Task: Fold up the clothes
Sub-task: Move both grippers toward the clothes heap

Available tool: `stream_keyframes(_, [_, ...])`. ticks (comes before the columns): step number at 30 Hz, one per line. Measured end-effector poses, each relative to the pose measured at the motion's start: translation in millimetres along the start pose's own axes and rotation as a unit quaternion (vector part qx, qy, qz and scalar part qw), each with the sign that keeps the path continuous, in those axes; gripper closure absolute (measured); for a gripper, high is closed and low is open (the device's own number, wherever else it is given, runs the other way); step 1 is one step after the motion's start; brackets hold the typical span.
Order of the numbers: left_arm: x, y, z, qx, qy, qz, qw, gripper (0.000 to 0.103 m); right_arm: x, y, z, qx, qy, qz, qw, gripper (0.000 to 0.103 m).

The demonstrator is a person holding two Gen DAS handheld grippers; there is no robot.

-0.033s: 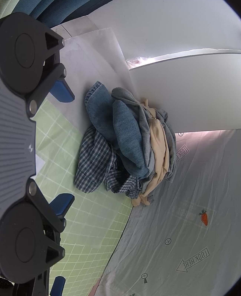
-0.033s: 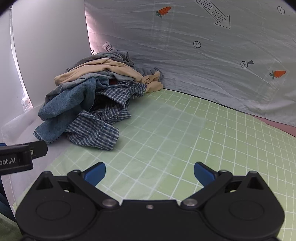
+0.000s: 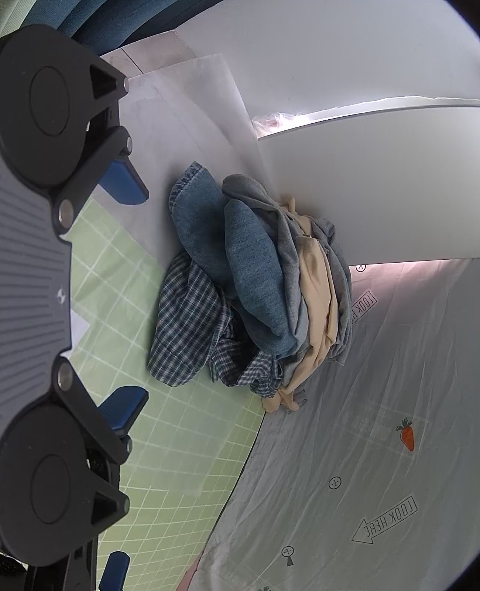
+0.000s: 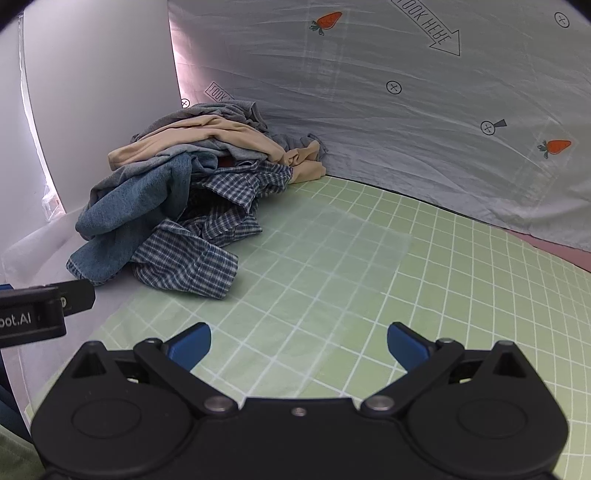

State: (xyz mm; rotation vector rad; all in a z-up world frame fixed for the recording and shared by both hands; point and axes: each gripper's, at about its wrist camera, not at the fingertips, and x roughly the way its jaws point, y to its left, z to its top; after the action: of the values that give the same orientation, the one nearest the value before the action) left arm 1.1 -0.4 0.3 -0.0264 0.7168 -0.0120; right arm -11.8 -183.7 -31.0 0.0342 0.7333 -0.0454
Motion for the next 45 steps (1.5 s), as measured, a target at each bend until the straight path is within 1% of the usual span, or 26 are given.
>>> stream_keyframes(3, [1.2,-0.7,1.7,0.000,0.003,0.003,1.0000,0.000,5.1,-2.1,-7.9,0.001,-0.002,0.002,1.000,0.000])
stream_keyframes(5, [1.9,3.7,3.1,0.001,-0.001,-0.002,1.0000,0.000,8.4,-3.5,-13.1,0.002,-0.004,0.003,1.000,0.000])
stream_keyframes(10, [8.8,2.8,2.8,0.009,0.000,-0.003,1.0000,0.000,16.9,-6.9,-26.2,0.005,-0.007,0.007,1.000,0.000])
stream_keyframes(30, [12.0,-3.8,1.7,0.017,0.001,-0.006,0.9998,0.000,16.5,-12.8,-31.4,0.013,-0.004,0.007,1.000,0.000])
stream_keyframes(45, [11.4,-3.1,-0.9,0.018,0.005,-0.006,0.9998,0.000,17.1,-10.0,-25.7,0.012,0.005,0.005,1.000,0.000])
